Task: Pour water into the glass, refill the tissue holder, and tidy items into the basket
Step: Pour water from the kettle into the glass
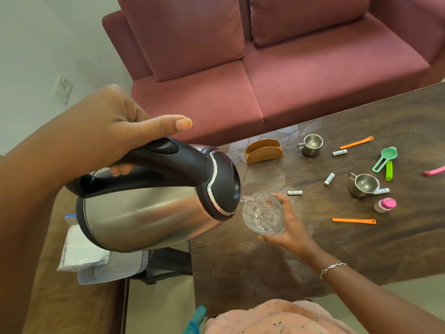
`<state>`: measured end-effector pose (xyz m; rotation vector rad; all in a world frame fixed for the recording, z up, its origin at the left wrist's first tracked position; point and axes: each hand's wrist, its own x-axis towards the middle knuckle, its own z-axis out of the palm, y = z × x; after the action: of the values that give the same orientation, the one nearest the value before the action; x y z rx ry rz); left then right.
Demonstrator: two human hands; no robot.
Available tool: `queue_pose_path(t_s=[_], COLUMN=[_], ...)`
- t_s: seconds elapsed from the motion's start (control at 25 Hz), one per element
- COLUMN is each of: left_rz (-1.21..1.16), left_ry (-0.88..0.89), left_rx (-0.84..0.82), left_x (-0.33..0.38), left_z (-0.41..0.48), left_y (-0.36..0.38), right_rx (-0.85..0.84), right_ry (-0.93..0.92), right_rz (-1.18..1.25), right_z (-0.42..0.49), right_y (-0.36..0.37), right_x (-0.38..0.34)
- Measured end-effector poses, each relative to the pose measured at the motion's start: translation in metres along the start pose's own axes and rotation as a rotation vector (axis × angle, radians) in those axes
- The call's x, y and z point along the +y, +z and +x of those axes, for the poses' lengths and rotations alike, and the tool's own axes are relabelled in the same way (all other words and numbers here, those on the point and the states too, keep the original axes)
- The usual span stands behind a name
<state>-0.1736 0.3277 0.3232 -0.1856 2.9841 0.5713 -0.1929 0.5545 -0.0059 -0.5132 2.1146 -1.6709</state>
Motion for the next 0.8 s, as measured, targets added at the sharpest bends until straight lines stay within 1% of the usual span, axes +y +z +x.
queue_pose_path(t_s=[0.8], left_rz=[0.03], left_ry=[-0.023], left_rx=[-0.021], left_x=[0.0035], left_z=[0.0005], left_y=[-0.0014], right_rx=[0.002], right_ry=[0.022], right_rz=[-0.028], right_z=[-0.003], right_y=[-0.0001], right_x=[0.0041])
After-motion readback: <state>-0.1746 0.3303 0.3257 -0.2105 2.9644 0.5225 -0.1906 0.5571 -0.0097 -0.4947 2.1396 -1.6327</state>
